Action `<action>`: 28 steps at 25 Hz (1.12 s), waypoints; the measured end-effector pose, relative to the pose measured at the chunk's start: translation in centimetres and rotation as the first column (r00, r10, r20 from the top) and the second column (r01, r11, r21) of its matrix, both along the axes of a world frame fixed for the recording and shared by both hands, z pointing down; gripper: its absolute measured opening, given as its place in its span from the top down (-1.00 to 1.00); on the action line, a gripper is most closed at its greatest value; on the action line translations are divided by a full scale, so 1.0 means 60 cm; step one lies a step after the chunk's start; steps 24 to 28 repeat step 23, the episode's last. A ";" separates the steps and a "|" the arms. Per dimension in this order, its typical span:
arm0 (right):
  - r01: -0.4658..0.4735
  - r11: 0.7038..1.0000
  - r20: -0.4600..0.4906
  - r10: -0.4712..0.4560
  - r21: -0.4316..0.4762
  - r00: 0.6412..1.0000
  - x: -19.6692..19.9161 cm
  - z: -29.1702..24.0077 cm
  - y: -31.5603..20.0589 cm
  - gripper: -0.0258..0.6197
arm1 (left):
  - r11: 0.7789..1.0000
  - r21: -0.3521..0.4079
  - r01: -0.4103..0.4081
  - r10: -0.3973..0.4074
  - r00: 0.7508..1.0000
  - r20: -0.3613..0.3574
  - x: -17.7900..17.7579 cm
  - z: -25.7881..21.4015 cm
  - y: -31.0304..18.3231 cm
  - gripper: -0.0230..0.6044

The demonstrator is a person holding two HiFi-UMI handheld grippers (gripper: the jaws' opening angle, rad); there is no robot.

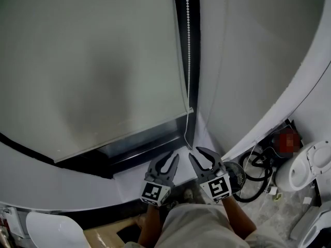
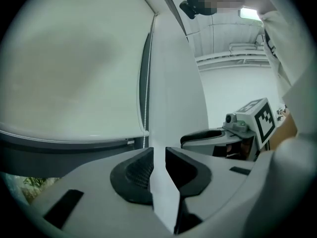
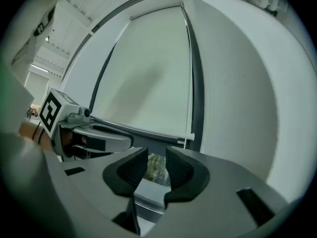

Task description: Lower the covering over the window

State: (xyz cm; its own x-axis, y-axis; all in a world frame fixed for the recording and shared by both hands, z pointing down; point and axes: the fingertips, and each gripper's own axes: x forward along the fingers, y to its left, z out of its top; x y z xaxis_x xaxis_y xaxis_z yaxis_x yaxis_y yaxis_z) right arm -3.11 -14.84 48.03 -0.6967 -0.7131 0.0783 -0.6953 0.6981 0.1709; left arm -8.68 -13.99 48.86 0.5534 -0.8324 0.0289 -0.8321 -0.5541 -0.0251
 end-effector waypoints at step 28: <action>0.013 0.999 0.021 -0.014 0.045 1.000 -0.009 -0.025 0.008 0.54 | 0.999 0.033 0.016 -0.015 1.000 -0.014 -0.004 -0.032 0.006 0.66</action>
